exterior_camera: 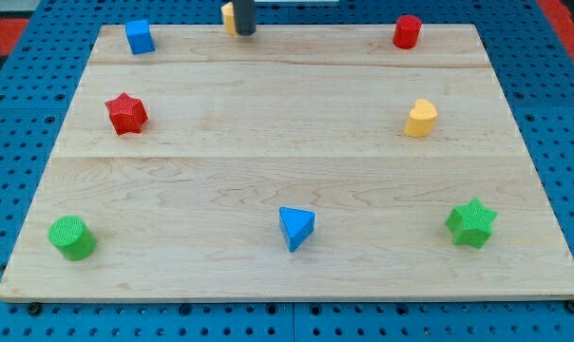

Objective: Slide the red star closer to the blue cube

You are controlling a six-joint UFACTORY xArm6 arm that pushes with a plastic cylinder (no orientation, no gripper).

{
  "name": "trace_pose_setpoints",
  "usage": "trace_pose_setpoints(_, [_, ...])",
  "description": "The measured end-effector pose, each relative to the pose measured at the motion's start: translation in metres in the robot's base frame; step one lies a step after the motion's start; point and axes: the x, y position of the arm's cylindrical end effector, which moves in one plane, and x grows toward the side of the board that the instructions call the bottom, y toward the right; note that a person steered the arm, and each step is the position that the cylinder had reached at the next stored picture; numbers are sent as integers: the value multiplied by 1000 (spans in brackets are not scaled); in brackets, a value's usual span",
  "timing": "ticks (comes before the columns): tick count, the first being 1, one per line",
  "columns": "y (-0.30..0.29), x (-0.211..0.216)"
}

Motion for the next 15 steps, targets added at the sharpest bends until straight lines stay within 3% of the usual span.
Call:
trace_pose_setpoints(1, [4, 94])
trace_pose_setpoints(2, [-26, 154])
trace_pose_setpoints(3, [-100, 204])
trace_pose_setpoints(4, [-131, 191])
trace_pose_setpoints(6, [-144, 83])
trace_pose_setpoints(8, [-166, 116])
trace_pose_setpoints(9, [-207, 101])
trace_pose_setpoints(10, [-203, 63])
trace_pose_setpoints(12, [-158, 42])
trace_pose_setpoints(13, [-220, 69])
trace_pose_setpoints(14, [-203, 94])
trace_pose_setpoints(15, [-149, 90])
